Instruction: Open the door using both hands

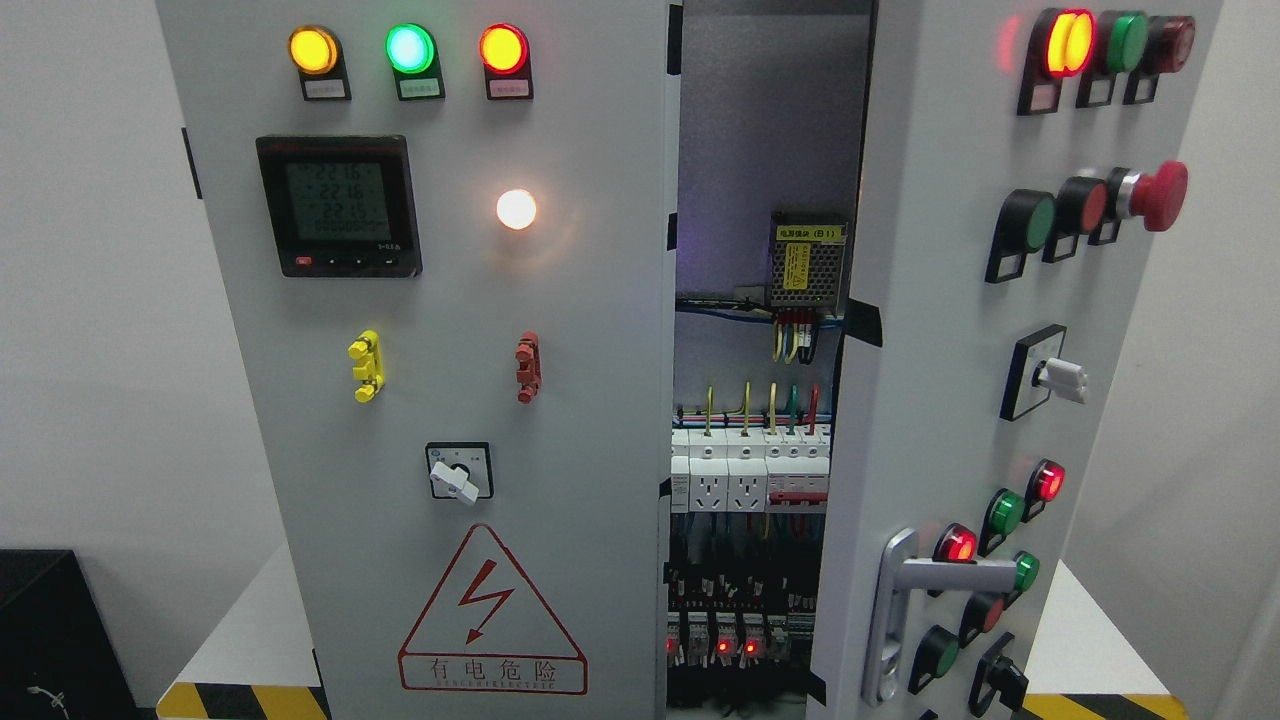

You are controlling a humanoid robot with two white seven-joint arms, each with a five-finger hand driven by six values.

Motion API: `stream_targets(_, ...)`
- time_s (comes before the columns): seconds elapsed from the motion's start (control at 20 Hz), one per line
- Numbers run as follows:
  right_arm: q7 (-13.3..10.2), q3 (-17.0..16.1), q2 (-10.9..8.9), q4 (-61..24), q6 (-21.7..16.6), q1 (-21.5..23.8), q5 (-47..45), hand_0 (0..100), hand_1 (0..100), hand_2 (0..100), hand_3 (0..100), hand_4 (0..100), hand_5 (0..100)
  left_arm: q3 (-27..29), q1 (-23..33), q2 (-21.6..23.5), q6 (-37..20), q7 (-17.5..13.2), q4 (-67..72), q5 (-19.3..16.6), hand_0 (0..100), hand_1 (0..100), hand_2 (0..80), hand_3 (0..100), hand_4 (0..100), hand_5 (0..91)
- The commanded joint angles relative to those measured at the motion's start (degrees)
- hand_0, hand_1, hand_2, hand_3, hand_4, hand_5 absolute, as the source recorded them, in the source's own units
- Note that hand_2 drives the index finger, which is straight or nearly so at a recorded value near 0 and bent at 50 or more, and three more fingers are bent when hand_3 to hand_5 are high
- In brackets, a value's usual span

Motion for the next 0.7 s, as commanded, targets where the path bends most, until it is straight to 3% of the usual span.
stream_targets(0.0, -0.02, 1.76, 0.0, 0.01, -0.02, 0.0, -1.05, 0, 0, 0, 0, 0, 0, -46.22, -25.01, 9.25, 0.31, 0.49, -13.7, 3.2, 0, 0, 0.0, 0, 0, 0.0)
stream_targets(0.1, -0.02, 1.76, 0.0, 0.01, -0.02, 0.0, -1.05, 0, 0, 0, 0, 0, 0, -51.82, -26.32, 3.18, 0.31, 0.57, -14.06, 3.02, 0, 0, 0.0, 0, 0, 0.0)
stream_targets(0.3, -0.02, 1.76, 0.0, 0.01, -0.02, 0.0, -1.05, 0, 0, 0, 0, 0, 0, -66.5, -35.98, -5.78, 0.14, 0.84, -14.41, 3.37, 0, 0, 0.0, 0, 0, 0.0)
stream_targets(0.45, -0.02, 1.76, 0.0, 0.01, -0.02, 0.0, -1.05, 0, 0, 0, 0, 0, 0, -68.12, -38.28, -12.73, -2.48, 2.33, -14.41, 5.91, 0, 0, 0.0, 0, 0, 0.0)
stream_targets(0.65, -0.02, 1.76, 0.0, 0.01, -0.02, 0.0, -1.05, 0, 0, 0, 0, 0, 0, -67.94, -40.83, -21.43, -8.82, 4.44, -14.23, 6.45, 0, 0, 0.0, 0, 0, 0.0)
